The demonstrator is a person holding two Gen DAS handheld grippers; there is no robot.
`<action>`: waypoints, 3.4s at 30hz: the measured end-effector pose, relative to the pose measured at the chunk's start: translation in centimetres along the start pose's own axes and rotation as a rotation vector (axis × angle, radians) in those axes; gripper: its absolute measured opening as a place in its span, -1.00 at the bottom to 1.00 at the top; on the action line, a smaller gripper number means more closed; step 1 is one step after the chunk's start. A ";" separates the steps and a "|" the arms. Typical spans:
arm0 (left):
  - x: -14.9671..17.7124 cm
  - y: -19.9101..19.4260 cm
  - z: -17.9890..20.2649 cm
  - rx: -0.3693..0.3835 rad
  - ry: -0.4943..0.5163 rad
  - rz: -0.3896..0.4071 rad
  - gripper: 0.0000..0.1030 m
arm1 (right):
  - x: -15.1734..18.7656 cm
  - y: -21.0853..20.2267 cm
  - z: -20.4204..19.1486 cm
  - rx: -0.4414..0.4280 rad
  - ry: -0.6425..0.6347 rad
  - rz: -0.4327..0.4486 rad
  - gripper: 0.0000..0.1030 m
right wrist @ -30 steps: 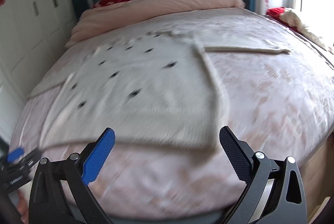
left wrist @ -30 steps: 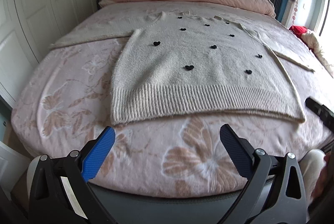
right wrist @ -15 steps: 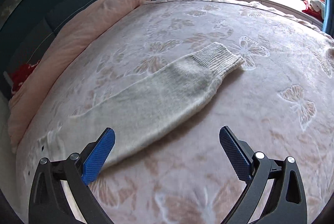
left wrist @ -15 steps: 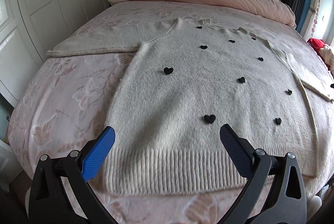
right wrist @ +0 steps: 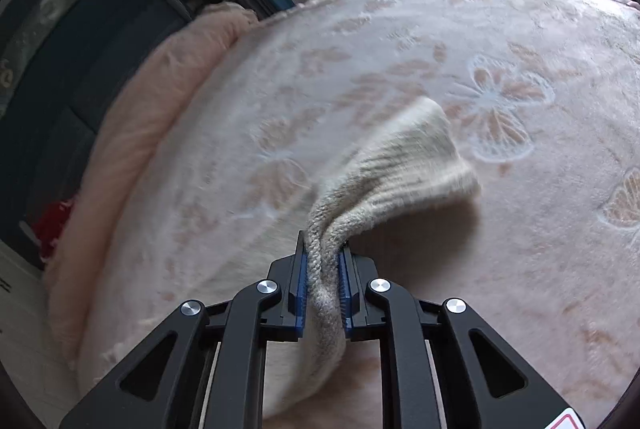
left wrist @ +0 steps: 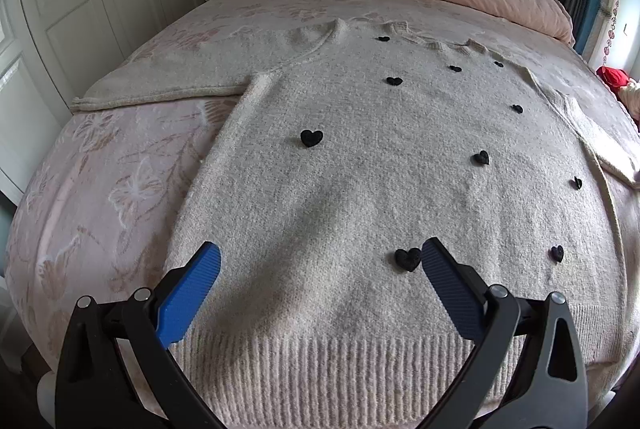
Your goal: Fold small clothes
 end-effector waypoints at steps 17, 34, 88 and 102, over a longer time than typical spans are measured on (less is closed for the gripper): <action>-3.6 -1.5 -5.4 0.117 -0.166 0.055 0.91 | 36.0 1.5 -44.1 -0.695 -0.740 -0.598 -0.09; -16.5 15.9 6.4 0.416 -0.353 -0.277 0.35 | 26.6 3.0 -20.0 -0.392 -0.186 -0.521 0.10; -25.6 9.2 -21.2 0.172 -0.582 0.194 -0.82 | 38.7 -3.0 -22.6 -0.218 -0.805 -0.473 0.52; -10.4 6.6 7.9 0.461 -0.422 -0.170 0.07 | 37.7 -3.3 -22.8 -0.278 -0.748 -0.505 0.60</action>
Point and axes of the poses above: each gripper's, at about its wrist camera, not at the fingertips, and y roughly the way its jaws point, z to its right, x to its underside, the point moved 7 cm from there along y, roughly the way its jaws point, and after that the axes turned 15 degrees about -x, right-handed, at the moved point
